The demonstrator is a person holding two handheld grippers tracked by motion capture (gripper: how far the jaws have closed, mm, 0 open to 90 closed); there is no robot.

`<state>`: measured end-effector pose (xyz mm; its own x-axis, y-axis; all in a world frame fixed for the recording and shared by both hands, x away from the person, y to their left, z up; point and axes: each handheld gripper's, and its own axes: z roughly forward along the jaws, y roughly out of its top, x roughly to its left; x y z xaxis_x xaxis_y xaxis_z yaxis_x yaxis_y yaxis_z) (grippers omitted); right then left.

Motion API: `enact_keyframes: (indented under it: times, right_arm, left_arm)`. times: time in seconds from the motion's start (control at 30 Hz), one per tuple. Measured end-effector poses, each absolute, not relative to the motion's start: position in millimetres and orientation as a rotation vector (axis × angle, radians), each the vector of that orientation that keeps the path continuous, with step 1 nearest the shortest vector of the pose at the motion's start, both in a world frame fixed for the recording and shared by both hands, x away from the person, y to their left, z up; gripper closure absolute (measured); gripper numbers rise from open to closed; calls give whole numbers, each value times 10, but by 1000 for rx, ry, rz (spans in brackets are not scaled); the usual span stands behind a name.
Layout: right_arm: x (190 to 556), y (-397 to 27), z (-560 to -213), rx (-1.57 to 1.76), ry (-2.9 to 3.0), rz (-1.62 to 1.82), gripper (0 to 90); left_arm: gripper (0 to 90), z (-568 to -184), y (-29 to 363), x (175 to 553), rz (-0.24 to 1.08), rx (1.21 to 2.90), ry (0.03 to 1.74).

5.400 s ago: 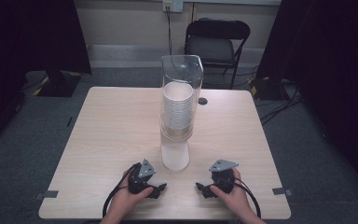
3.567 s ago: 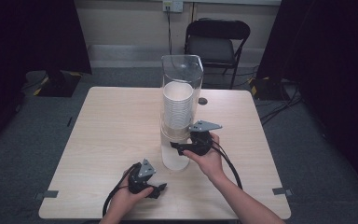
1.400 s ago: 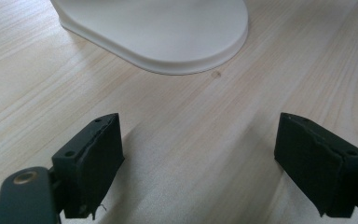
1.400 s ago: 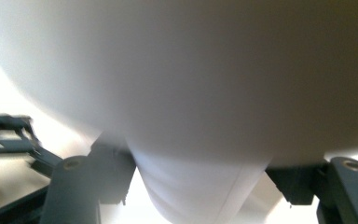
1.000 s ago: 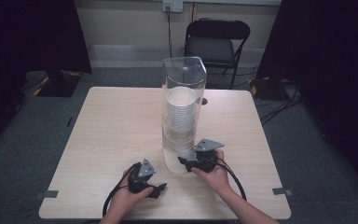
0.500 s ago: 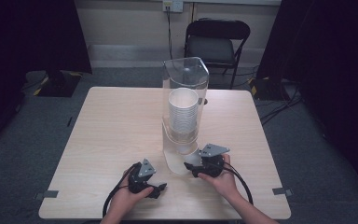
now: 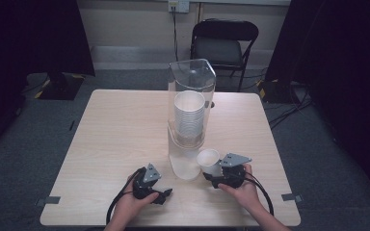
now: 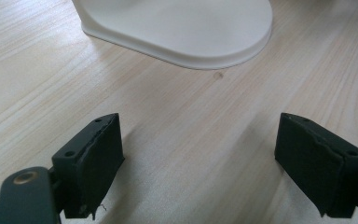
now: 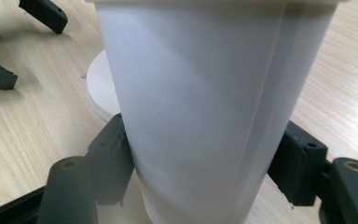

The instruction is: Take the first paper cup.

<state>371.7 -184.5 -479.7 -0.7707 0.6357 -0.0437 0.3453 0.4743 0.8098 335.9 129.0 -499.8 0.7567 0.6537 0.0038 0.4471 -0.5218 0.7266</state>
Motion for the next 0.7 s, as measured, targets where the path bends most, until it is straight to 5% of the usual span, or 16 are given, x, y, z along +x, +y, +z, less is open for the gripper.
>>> enact_keyframes:
  times: [0.7]
  right_arm:
    - [3818, -2092, -4963, 952, 2348, 1151, 250]
  left_arm:
    - [149, -5010, 1261, 3364, 368, 2183, 843]
